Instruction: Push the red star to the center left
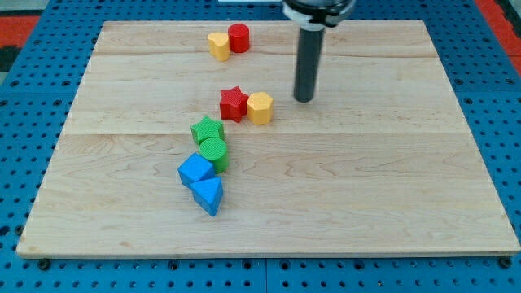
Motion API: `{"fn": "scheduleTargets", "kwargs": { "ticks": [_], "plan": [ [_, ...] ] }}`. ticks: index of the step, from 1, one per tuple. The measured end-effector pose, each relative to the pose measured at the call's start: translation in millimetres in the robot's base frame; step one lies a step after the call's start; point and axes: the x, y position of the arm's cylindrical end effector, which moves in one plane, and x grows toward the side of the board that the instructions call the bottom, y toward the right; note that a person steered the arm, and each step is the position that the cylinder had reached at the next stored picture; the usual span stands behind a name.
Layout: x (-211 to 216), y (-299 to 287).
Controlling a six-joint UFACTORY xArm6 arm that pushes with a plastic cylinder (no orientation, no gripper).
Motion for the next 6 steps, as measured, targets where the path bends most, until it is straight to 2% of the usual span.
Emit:
{"fn": "scheduleTargets", "kwargs": {
  "ticks": [1,2,3,4,5,6],
  "plan": [
    [-7.1,-60.1],
    [-9.0,-86.9],
    [2.2,-82.1],
    [10.8,-51.3],
    [31.2,-70.1],
    [28.0,-148.3]
  ]
}}
